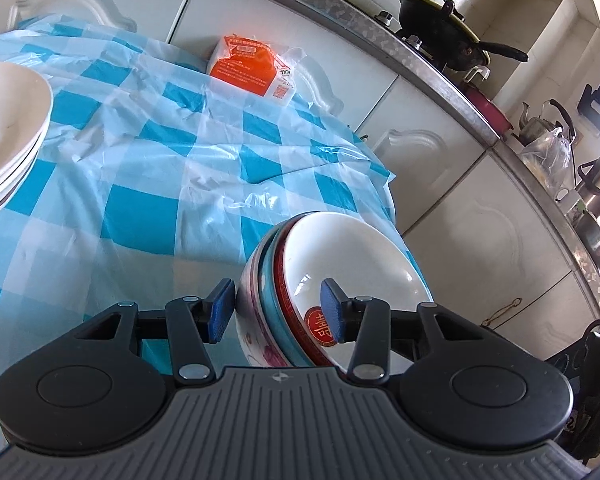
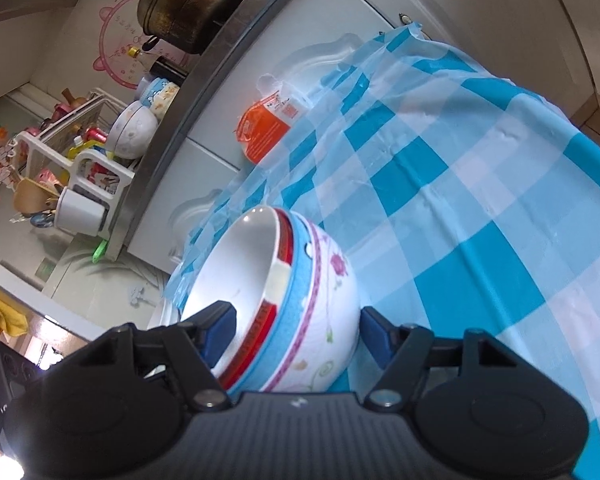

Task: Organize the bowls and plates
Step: 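Lower the red bowl into the blue animal bowl and open the left gripper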

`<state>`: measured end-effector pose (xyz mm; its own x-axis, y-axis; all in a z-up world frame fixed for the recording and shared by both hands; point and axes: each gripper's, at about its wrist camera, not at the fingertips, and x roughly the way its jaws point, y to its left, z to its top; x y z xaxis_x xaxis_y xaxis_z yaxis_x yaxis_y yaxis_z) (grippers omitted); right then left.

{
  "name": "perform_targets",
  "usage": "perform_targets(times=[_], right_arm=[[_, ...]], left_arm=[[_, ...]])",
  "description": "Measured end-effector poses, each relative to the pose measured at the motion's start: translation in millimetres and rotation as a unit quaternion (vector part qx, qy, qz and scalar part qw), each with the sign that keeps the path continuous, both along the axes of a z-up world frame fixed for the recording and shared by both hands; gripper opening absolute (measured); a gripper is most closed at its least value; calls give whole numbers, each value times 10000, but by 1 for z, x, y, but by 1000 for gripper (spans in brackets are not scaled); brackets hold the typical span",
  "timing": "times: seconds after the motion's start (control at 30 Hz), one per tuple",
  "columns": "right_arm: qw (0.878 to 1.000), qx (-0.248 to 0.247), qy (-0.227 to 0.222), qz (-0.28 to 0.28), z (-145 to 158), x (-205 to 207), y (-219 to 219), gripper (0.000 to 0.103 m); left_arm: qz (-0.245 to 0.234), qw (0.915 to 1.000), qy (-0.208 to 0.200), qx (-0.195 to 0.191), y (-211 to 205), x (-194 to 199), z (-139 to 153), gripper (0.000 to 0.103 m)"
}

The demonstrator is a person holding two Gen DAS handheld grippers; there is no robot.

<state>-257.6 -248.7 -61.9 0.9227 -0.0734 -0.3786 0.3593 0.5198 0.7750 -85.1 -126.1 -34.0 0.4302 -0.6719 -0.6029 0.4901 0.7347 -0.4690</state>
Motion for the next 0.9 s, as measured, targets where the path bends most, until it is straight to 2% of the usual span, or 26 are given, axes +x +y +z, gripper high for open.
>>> perform_targets(times=[0.67, 0.9], right_arm=[[9994, -173, -83, -293, 4, 70, -69, 69], [9993, -273, -160, -207, 2, 77, -77, 69]], left_arm=[[88, 9998, -194, 39, -54, 72, -2, 52], [56, 9998, -202, 72, -59, 80, -3, 52]])
